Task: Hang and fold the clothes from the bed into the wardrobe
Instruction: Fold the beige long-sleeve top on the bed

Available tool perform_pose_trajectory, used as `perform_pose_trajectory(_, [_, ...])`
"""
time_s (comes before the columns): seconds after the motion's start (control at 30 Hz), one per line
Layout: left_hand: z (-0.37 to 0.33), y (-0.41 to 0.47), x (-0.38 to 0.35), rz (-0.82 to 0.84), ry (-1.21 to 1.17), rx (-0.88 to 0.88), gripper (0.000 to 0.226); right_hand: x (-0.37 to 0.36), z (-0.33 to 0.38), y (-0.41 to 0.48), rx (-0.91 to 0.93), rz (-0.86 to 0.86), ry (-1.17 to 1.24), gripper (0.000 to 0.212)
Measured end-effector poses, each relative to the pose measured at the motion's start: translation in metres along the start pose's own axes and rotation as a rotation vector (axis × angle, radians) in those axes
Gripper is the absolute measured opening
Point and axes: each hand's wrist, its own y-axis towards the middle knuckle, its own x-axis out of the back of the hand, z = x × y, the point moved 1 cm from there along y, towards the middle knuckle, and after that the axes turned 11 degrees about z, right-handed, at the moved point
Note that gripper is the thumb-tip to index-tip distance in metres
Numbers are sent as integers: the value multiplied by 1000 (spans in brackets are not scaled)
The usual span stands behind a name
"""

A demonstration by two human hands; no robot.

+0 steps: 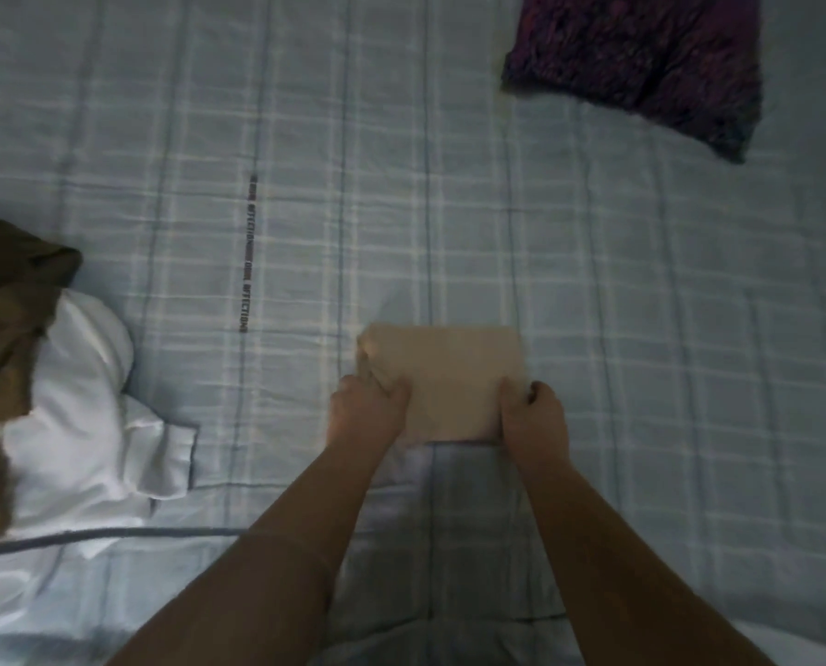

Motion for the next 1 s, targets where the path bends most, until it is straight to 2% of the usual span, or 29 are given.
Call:
perform_pose_trajectory(0.1, [-8, 5, 7, 107, -92, 54, 87, 11, 4, 12, -20, 94, -32, 53])
perform_pose_trajectory(0.2, [-3, -2, 14, 213, -347, 41, 82, 26, 6, 13, -15, 235, 28, 50])
perform_pose_trajectory(0.3, [-3, -44, 23, 223, -628, -19, 62, 45, 14, -12, 18, 385, 266, 51])
perform_pose_trajectory(0.37, [-8, -83, 33, 242, -728, -82, 45, 61, 22, -37, 67, 461, 414, 55])
perform_pose_trajectory(0.47, [-17, -150, 57, 265, -787, -237, 40, 94, 42, -83, 187, 525, 461, 46])
perform_pose_trajectory(0.6, [-27, -244, 98, 35, -761, -324, 36, 135, 83, -161, 395, 529, 431, 45])
perform_pose_trajectory(0.77, [-13, -352, 153, -300, -707, -440, 55, 160, 136, -271, 749, 503, 346, 38])
perform_pose_trajectory(0.9, [30, -427, 191, -560, -737, -479, 48, 150, 176, -353, 996, 521, 256, 39])
perform_pose_trajectory(1.0, [82, -481, 220, -811, -731, -454, 37, 118, 203, -422, 1148, 579, 195, 32])
